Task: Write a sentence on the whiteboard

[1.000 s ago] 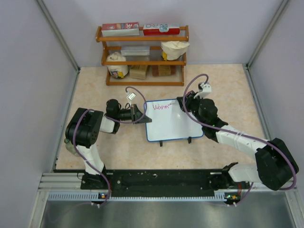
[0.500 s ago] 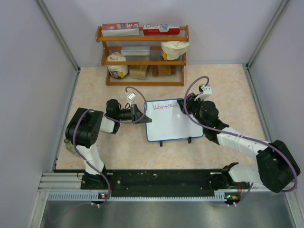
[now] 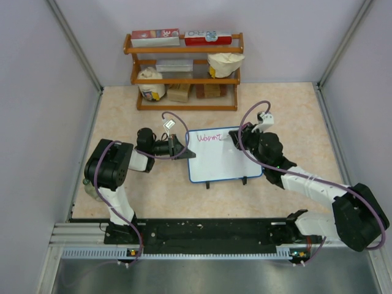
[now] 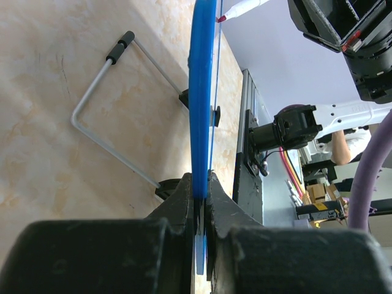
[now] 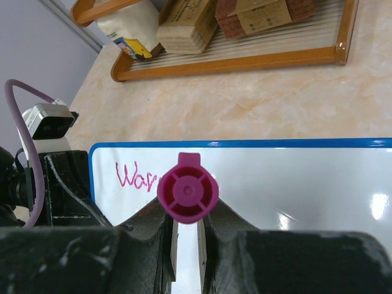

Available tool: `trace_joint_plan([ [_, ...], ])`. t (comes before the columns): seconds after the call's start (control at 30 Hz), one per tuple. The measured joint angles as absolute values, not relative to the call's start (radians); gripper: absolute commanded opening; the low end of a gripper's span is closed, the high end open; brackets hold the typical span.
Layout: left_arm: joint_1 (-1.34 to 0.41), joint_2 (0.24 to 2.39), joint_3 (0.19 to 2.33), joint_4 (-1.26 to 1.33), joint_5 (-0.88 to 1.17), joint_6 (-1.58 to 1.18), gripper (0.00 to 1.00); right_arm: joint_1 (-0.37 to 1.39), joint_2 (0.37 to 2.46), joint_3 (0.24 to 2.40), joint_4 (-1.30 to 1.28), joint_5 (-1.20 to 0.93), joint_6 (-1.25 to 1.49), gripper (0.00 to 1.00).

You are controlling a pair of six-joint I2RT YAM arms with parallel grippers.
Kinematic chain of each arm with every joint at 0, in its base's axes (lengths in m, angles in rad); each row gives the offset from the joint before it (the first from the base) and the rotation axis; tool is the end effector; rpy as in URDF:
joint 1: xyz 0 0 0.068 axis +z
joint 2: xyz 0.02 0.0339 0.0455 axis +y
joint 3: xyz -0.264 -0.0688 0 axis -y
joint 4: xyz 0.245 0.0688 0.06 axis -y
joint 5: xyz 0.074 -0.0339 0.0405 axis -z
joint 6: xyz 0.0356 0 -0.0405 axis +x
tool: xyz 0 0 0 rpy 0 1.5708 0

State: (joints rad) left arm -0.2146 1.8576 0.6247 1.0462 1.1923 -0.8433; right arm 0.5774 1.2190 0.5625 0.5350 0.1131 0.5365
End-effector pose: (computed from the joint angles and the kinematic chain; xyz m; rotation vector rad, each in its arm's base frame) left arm 0.3038 -0.1001 0.1393 0.3938 1.9638 -1.7528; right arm 0.2270 0.1431 0.2461 0.0517 1.7457 0.7325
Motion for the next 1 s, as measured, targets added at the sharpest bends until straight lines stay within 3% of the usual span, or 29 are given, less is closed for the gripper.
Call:
trace_joint_plan([
  [1.0, -0.215, 1.858, 0.625, 1.047, 1.193, -0.843, 0.00, 0.555, 1.211, 0.674, 0.478, 0.171, 0.516, 0.00],
])
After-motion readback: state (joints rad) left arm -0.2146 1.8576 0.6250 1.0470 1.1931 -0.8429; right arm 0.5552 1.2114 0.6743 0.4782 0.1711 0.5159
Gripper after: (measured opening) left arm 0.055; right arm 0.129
